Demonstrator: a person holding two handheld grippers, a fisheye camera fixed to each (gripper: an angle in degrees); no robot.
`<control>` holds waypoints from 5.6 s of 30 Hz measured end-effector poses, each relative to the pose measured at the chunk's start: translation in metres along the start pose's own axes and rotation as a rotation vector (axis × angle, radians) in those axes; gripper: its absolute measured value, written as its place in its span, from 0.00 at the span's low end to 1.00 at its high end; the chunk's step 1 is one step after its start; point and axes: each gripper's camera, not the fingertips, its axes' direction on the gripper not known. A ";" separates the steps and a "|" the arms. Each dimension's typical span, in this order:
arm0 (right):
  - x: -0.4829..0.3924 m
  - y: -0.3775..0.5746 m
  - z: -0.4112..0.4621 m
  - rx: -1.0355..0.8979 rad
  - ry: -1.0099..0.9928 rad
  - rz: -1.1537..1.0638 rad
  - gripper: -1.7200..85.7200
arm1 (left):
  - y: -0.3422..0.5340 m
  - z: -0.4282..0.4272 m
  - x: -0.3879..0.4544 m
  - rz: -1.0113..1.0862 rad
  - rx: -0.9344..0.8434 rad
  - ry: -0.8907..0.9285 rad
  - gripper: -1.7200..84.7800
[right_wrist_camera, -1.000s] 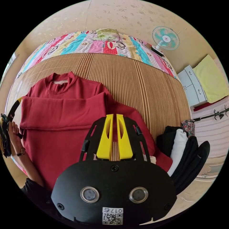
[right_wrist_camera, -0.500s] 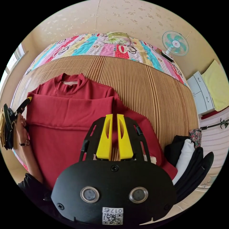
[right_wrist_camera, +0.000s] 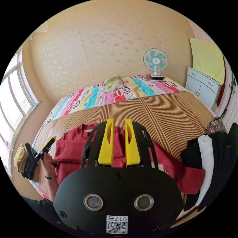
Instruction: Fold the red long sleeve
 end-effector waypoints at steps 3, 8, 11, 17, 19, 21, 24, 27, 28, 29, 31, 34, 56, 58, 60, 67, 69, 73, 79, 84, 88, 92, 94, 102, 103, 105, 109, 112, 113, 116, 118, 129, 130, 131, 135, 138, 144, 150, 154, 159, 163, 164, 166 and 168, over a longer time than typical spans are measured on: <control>0.056 0.020 -0.067 0.064 0.004 0.105 0.11 | -0.002 0.009 0.010 0.036 -0.052 0.081 0.12; 0.174 0.104 -0.148 0.055 0.147 0.453 0.12 | -0.003 0.008 0.000 -0.031 -0.088 0.175 0.12; 0.230 0.170 -0.157 -0.076 0.042 0.655 0.14 | -0.003 -0.001 -0.008 -0.068 -0.064 0.189 0.12; 0.288 0.243 -0.144 -0.058 0.031 0.854 0.18 | -0.005 -0.027 -0.016 -0.097 0.003 0.201 0.11; 0.295 0.245 -0.140 0.004 0.077 0.853 0.17 | -0.007 -0.032 -0.020 -0.103 0.005 0.208 0.11; 0.303 0.243 -0.127 0.010 0.129 0.883 0.14 | -0.010 -0.034 -0.026 -0.110 -0.001 0.208 0.11; 0.286 0.217 -0.120 0.020 0.173 0.847 0.07 | -0.015 -0.042 -0.042 -0.142 0.001 0.208 0.12; 0.238 0.135 -0.140 0.152 0.278 0.645 0.06 | -0.017 -0.051 -0.060 -0.179 0.020 0.234 0.12; 0.225 0.115 -0.145 0.187 0.290 0.588 0.06 | -0.019 -0.054 -0.064 -0.191 0.024 0.242 0.12; 0.194 0.077 -0.154 0.265 0.280 0.475 0.06 | -0.020 -0.055 -0.065 -0.191 0.025 0.247 0.12; 0.140 0.033 -0.165 0.351 0.202 0.324 0.06 | -0.025 -0.059 -0.064 -0.181 0.023 0.266 0.13; 0.036 0.002 -0.159 0.444 0.009 0.033 0.06 | -0.032 -0.066 -0.065 -0.174 0.034 0.337 0.15; -0.114 0.064 0.064 -0.260 -0.776 -0.191 0.11 | -0.073 -0.041 -0.087 -0.201 -0.184 0.293 0.20; -0.080 0.051 0.052 -0.209 -0.757 -0.142 0.11 | -0.074 -0.015 -0.061 -0.152 -0.252 0.173 0.20; -0.029 0.051 0.037 -0.091 -0.684 -0.037 0.11 | -0.074 0.002 -0.046 -0.112 -0.286 0.201 0.19; 0.066 0.077 0.013 0.105 -0.175 0.141 0.13 | -0.069 0.033 0.000 0.023 -0.336 -0.004 0.07; 0.084 0.077 0.027 0.069 -0.107 0.209 0.13 | -0.069 0.017 0.004 0.034 -0.256 0.016 0.04; 0.090 0.075 0.046 0.031 -0.095 0.219 0.13 | -0.071 -0.062 -0.007 -0.006 0.075 0.240 0.02; 0.085 0.069 0.111 -0.142 0.008 0.172 0.13 | -0.069 -0.053 -0.059 -0.194 -0.030 -0.028 0.02; 0.083 0.068 0.149 -0.227 -0.062 0.184 0.12 | -0.064 -0.028 -0.093 -0.295 -0.098 0.085 0.03; 0.075 0.065 0.117 -0.079 -0.057 0.154 0.14 | -0.067 -0.028 -0.092 -0.287 -0.091 0.081 0.03; 0.077 0.061 0.150 -0.252 -0.140 0.149 0.14 | -0.069 -0.028 -0.093 -0.285 -0.092 0.084 0.03; 0.081 0.064 0.174 -0.341 -0.206 0.167 0.12 | -0.070 -0.028 -0.096 -0.287 -0.091 0.093 0.03; 0.052 0.056 0.165 -0.144 0.094 0.019 0.06 | -0.080 -0.022 -0.105 -0.241 -0.153 0.278 0.02; 0.053 0.055 0.174 -0.173 0.118 0.019 0.06 | -0.080 -0.018 -0.107 -0.242 -0.173 0.284 0.02; 0.055 0.054 0.204 -0.239 0.171 -0.002 0.07 | -0.082 -0.010 -0.109 -0.233 -0.214 0.329 0.02; 0.050 0.056 0.202 -0.216 0.202 -0.008 0.09 | -0.084 -0.001 -0.105 -0.223 -0.272 0.261 0.02; 0.046 0.055 0.190 -0.181 0.261 0.025 0.10 | -0.086 -0.006 -0.103 -0.221 -0.250 0.255 0.06; 0.044 0.053 0.181 -0.171 0.260 0.031 0.11 | -0.086 -0.008 -0.103 -0.224 -0.245 0.248 0.07; 0.035 0.046 0.158 -0.153 0.240 0.010 0.11 | -0.087 -0.014 -0.107 -0.244 -0.246 0.218 0.12; 0.027 0.044 0.149 -0.150 0.239 -0.018 0.10 | -0.090 -0.017 -0.105 -0.232 -0.257 0.247 0.13; 0.003 0.044 0.168 -0.259 0.027 -0.114 0.10 | -0.091 0.013 -0.066 -0.055 -0.488 0.115 0.04; 0.004 0.044 0.167 -0.256 0.014 -0.107 0.10 | -0.093 0.004 -0.061 -0.035 -0.485 0.127 0.03; 0.007 0.043 0.166 -0.253 -0.020 -0.093 0.10 | -0.094 -0.001 -0.058 -0.024 -0.482 0.138 0.03; 0.022 0.042 0.166 -0.247 -0.175 -0.037 0.09 | -0.100 -0.051 -0.047 0.019 -0.417 0.221 0.02; 0.026 0.043 0.176 -0.275 -0.099 -0.008 0.10 | -0.098 -0.060 -0.051 0.009 -0.455 0.167 0.04; 0.015 0.047 0.208 -0.352 0.058 -0.022 0.12 | -0.090 -0.049 -0.088 -0.119 -0.402 0.033 0.09; 0.002 0.049 0.218 -0.333 0.133 -0.043 0.11 | -0.085 -0.029 -0.092 -0.120 -0.413 0.158 0.10; -0.002 0.054 0.242 -0.371 0.184 -0.070 0.10 | -0.081 -0.014 -0.083 -0.082 -0.452 0.090 0.06; -0.019 0.057 0.249 -0.336 0.246 -0.116 0.10 | -0.090 -0.078 -0.082 -0.074 -0.230 0.462 0.02; -0.025 0.057 0.251 -0.334 0.259 -0.124 0.10 | -0.084 -0.105 -0.107 -0.162 -0.039 0.849 0.02; -0.026 0.056 0.251 -0.332 0.256 -0.121 0.10 | -0.081 -0.102 -0.113 -0.194 -0.034 0.840 0.02; -0.026 0.056 0.252 -0.330 0.248 -0.113 0.10 | -0.074 -0.083 -0.133 -0.283 -0.130 0.553 0.02; -0.026 0.055 0.252 -0.328 0.236 -0.100 0.10 | -0.069 -0.063 -0.145 -0.323 -0.218 0.362 0.03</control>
